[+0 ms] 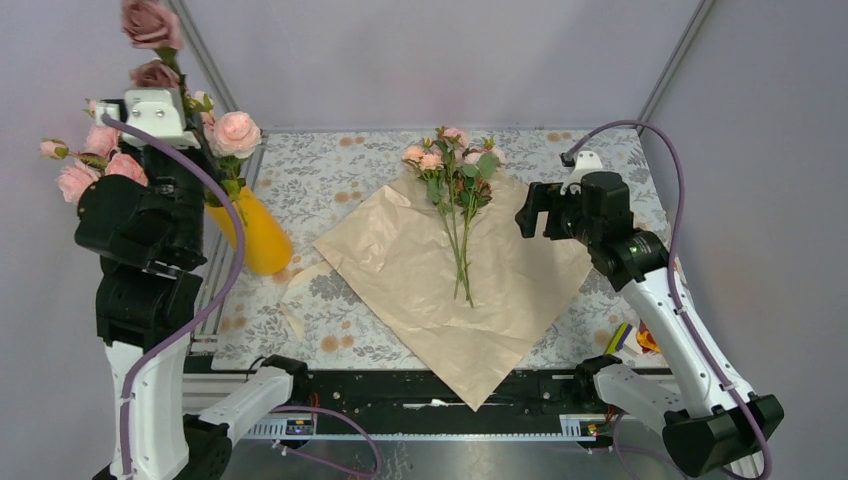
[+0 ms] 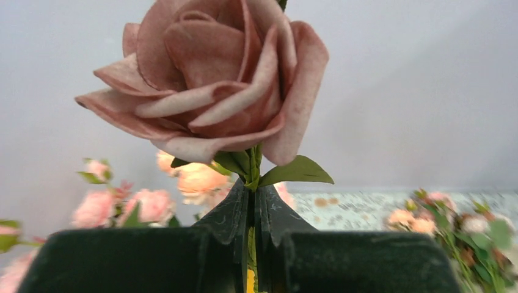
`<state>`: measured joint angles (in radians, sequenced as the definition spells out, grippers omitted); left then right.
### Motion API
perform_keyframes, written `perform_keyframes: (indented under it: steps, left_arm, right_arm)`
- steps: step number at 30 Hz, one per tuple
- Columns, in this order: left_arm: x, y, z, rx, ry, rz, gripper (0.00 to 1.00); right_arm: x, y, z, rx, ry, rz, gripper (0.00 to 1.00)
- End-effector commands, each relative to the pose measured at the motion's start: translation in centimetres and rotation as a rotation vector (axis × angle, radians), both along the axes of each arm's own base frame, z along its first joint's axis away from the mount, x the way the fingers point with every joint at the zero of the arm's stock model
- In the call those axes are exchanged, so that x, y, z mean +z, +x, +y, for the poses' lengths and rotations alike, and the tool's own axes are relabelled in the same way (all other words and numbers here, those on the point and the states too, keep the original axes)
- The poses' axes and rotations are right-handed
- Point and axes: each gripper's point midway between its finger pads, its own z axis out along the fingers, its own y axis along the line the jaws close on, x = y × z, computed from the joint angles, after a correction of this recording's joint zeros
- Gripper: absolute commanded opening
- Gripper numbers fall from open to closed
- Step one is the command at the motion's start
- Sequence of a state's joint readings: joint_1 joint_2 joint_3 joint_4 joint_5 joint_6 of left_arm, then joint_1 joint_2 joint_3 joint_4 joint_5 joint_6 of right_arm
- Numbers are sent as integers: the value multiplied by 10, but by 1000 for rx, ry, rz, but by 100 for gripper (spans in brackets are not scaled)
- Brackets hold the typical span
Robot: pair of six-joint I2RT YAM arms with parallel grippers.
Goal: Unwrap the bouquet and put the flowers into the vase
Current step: Insert the fake flower into the vase.
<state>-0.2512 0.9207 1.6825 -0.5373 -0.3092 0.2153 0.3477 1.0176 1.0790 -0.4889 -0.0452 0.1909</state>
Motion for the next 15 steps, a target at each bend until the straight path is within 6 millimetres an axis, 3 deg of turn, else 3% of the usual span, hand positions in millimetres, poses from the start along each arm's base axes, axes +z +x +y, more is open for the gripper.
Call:
perform_keyframes:
  steps: [1, 9, 15]
  left_arm:
    - [34, -22, 43, 217, -21, -87, 0]
    - [61, -29, 48, 240, -44, -210, 0]
    - [67, -14, 48, 242, -76, -228, 0]
  right_arm:
    - [11, -1, -9, -15, 41, -44, 94]
    - [0, -4, -3, 10, 86, -18, 93]
    - [-3, -6, -3, 15, 94, -10, 92]
